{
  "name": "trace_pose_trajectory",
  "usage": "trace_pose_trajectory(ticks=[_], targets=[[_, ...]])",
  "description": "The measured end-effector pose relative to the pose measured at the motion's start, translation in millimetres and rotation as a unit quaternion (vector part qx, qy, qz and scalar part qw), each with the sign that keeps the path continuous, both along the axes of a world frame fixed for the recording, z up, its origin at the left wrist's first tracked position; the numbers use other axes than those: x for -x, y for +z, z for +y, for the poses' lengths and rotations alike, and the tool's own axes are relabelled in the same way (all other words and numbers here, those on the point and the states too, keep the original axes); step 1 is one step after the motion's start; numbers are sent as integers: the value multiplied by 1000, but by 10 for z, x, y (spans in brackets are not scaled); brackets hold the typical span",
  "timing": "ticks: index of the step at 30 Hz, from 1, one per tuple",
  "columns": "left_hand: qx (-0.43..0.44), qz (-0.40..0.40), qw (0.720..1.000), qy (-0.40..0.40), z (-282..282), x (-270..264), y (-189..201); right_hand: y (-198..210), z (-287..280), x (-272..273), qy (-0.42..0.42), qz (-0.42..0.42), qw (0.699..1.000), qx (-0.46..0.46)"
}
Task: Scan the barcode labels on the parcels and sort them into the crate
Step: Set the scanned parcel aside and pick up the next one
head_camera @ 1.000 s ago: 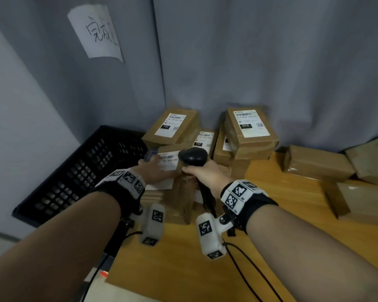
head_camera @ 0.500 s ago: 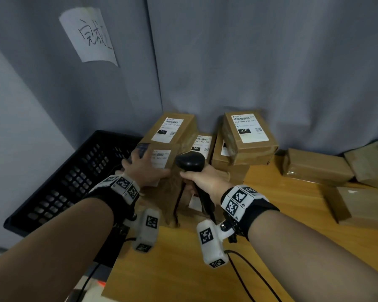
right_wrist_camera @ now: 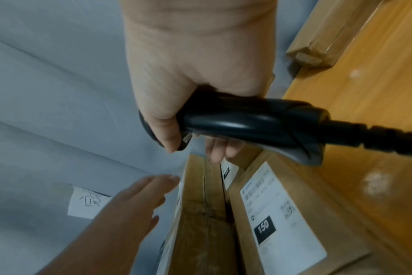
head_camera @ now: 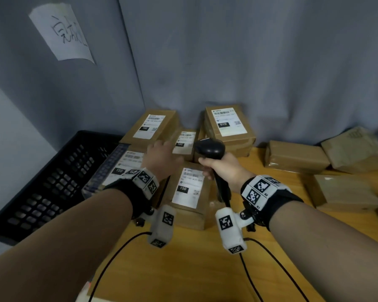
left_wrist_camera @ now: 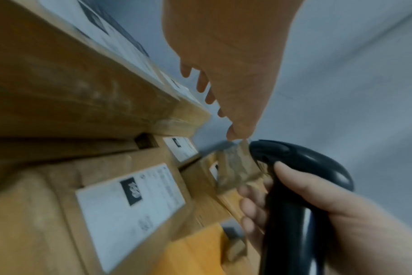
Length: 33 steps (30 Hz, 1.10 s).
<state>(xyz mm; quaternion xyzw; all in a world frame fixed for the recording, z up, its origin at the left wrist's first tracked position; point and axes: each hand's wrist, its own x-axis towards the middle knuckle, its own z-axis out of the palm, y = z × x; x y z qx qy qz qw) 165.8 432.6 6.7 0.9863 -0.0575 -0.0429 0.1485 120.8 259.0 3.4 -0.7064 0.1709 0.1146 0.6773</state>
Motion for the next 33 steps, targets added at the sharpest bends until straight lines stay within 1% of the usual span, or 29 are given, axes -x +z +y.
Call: trace_pose_trajectory(ticks=[4, 7, 10, 14, 19, 23, 27, 30, 33], targets=[[73, -42, 995, -50, -560, 61, 120, 50, -431, 164, -22, -17, 999, 18], [92, -51, 990, -94, -1023, 114, 138, 47, -871, 312, -56, -15, 998, 16], [106, -34, 987, -113, -1507, 225, 106, 45, -1384, 492, -97, -9, 995, 34], [98, 3, 984, -146, -2171, 402, 20, 10, -2128, 764, -138, 1, 989, 61], [93, 55, 978, -180, -2896, 554, -294, -160, -3040, 1153, -189, 47, 975, 102], [78, 111, 975, -174, -3346, 648, -589, -361, -3596, 1390, -210, 83, 970, 95], [51, 145, 975, -161, -3676, 600, -805, -517, -3943, 1385, -214, 99, 966, 102], [-7, 147, 975, -167, -3870, 358, -880, -616, -4057, 1190, -197, 95, 969, 112], [-89, 125, 970, -188, -4022, -76, -866, -672, -4076, 905, -171, 77, 975, 116]])
